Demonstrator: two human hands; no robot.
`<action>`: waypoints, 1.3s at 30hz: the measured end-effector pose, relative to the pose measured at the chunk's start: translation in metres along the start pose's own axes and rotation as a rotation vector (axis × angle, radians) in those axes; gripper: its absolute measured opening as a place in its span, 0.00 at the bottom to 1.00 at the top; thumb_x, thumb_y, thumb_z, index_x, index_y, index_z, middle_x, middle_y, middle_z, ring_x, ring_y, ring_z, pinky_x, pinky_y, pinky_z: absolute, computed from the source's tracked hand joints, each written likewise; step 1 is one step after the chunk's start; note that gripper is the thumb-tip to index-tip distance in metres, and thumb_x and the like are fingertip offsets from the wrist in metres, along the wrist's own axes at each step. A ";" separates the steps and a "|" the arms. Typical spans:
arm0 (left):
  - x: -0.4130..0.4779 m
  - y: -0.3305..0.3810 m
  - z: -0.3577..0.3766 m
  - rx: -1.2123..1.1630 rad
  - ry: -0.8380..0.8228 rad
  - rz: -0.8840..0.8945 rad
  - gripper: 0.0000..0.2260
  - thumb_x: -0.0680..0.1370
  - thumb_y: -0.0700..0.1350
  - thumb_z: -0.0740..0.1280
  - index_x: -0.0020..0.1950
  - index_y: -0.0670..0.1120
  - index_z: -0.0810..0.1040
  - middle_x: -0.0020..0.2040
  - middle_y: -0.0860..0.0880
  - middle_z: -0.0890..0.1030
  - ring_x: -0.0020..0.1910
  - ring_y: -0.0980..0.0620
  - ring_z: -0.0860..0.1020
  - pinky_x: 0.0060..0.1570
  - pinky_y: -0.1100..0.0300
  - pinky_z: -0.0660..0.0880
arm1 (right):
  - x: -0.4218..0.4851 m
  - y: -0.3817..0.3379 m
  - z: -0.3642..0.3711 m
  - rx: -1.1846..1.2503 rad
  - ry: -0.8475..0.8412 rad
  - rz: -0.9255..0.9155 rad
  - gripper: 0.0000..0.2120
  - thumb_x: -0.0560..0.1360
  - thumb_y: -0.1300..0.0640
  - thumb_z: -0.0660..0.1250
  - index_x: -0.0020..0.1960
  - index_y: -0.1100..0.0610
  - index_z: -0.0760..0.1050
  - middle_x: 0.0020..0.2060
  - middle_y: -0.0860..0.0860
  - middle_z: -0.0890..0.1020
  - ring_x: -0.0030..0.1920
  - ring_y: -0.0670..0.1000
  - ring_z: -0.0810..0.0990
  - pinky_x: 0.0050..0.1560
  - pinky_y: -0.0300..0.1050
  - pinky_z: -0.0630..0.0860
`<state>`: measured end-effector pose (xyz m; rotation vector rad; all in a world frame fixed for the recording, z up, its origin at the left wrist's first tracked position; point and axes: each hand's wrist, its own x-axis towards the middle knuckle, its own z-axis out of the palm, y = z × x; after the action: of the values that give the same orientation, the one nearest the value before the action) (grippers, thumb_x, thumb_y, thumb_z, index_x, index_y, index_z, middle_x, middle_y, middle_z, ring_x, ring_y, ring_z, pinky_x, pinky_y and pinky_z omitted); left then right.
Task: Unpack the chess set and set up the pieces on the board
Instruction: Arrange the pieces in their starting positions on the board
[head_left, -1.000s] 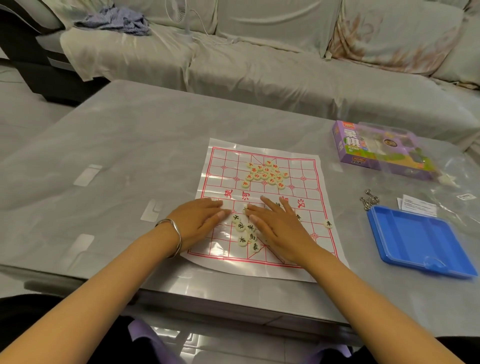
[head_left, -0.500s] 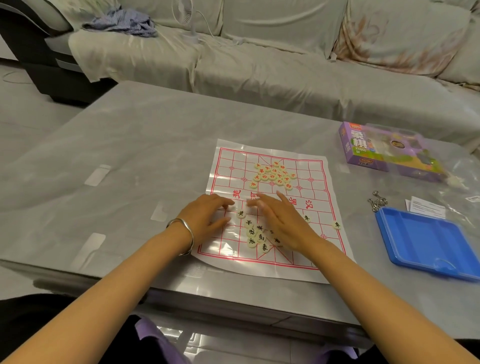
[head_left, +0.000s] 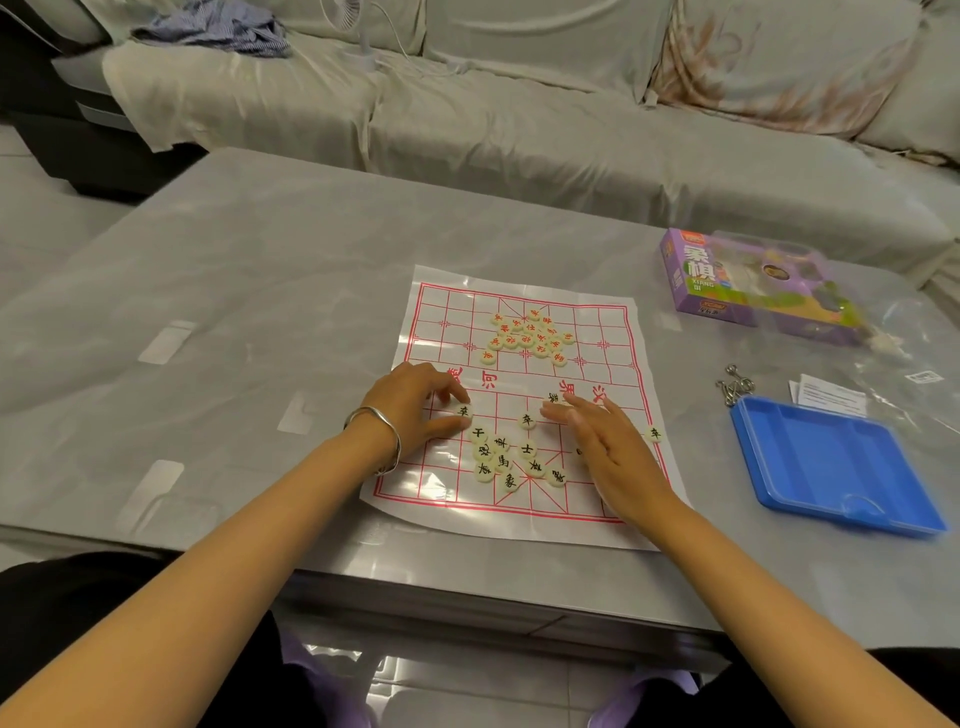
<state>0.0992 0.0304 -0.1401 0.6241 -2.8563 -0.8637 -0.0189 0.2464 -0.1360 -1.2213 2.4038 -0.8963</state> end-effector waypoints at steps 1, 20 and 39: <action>0.000 0.001 0.000 -0.002 0.008 -0.002 0.14 0.71 0.55 0.71 0.54 0.54 0.78 0.47 0.55 0.76 0.48 0.54 0.72 0.51 0.58 0.73 | -0.001 0.003 0.000 -0.038 -0.031 -0.015 0.20 0.79 0.41 0.43 0.64 0.38 0.68 0.63 0.30 0.61 0.65 0.27 0.51 0.70 0.31 0.39; -0.004 0.002 -0.002 -0.049 -0.012 -0.016 0.14 0.71 0.51 0.71 0.56 0.51 0.79 0.53 0.50 0.79 0.51 0.51 0.76 0.56 0.54 0.75 | 0.004 0.003 0.007 -0.432 -0.130 -0.170 0.41 0.70 0.32 0.25 0.73 0.43 0.58 0.73 0.40 0.60 0.73 0.37 0.43 0.68 0.41 0.23; -0.043 0.021 0.011 0.253 -0.077 0.271 0.18 0.75 0.57 0.63 0.64 0.58 0.73 0.61 0.53 0.73 0.60 0.52 0.68 0.57 0.62 0.63 | -0.030 0.025 -0.007 -0.173 0.023 -0.120 0.25 0.73 0.31 0.48 0.63 0.39 0.70 0.69 0.38 0.65 0.73 0.41 0.54 0.75 0.46 0.41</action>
<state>0.1288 0.0697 -0.1368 0.2170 -3.0483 -0.5014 -0.0196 0.2845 -0.1470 -1.4377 2.4921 -0.7521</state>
